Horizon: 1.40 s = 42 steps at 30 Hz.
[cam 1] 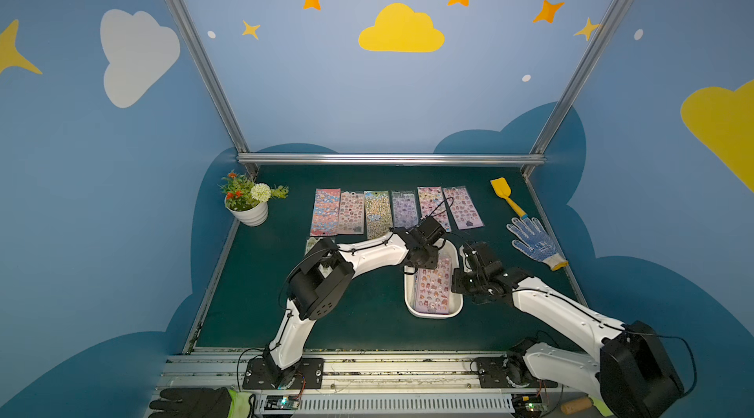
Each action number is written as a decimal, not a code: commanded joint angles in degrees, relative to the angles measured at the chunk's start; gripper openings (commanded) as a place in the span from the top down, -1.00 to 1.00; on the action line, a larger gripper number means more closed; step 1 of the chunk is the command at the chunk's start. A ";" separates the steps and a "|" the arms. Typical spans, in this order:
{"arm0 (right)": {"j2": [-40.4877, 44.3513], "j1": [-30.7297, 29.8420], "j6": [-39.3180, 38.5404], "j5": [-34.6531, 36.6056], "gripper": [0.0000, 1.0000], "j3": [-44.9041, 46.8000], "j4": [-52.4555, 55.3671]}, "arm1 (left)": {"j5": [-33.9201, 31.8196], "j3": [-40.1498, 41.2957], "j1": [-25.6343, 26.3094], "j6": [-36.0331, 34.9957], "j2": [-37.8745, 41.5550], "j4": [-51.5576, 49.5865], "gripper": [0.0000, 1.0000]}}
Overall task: Take the stickers out of the storage box
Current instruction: Pick up the sticker from the storage box.
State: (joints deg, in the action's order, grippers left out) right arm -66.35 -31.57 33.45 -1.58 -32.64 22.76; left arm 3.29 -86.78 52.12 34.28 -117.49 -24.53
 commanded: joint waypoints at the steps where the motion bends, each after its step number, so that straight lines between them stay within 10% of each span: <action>1: -0.80 0.28 -0.32 -0.97 1.00 -0.73 -2.91 | 1.53 1.53 0.00 -0.36 3.85 2.31 0.25; 42: -1.59 0.64 -1.37 -1.58 1.00 -2.86 -0.76 | 3.05 4.38 -0.09 -0.71 12.50 3.88 0.93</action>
State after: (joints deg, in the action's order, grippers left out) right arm -68.58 -31.09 32.51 -2.68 -32.95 21.76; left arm 7.01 -83.46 52.14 34.30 -107.09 -20.29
